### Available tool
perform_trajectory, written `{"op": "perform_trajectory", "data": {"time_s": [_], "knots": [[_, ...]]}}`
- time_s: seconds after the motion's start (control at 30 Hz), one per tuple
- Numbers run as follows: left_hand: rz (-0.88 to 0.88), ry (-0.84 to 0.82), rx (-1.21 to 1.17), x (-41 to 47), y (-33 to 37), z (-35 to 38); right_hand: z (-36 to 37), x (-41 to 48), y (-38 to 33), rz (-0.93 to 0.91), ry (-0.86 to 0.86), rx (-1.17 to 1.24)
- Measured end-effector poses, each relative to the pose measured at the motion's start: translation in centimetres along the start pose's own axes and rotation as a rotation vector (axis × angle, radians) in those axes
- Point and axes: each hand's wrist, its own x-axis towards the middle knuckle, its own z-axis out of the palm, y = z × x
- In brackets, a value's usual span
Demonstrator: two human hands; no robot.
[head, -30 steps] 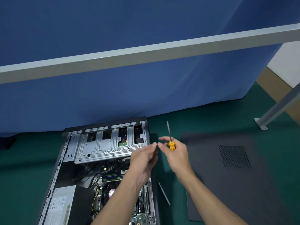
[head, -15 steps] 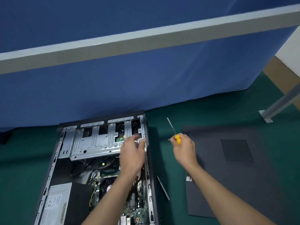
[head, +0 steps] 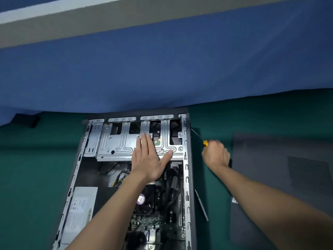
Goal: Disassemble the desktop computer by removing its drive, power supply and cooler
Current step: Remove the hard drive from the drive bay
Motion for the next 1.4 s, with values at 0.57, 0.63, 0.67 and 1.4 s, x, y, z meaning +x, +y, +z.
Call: {"op": "perform_trajectory", "data": {"time_s": [0.57, 0.63, 0.67, 1.4], "knots": [[0.019, 0.003, -0.028, -0.1, 0.2, 0.0, -5.2, -2.0, 0.7, 0.022, 0.012, 0.519], [0.044, 0.082, -0.038, -0.4, 0.0, 0.5, -7.1, -2.6, 0.0, -0.089, 0.074, 0.508], [0.058, 0.112, -0.041, -0.5, -0.2, 0.6, -8.2, -2.9, -0.6, -0.139, 0.116, 0.496], [0.251, 0.019, 0.016, -0.7, -5.0, -3.6, -14.2, -5.5, -15.8, -0.828, -0.083, -0.193]]}}
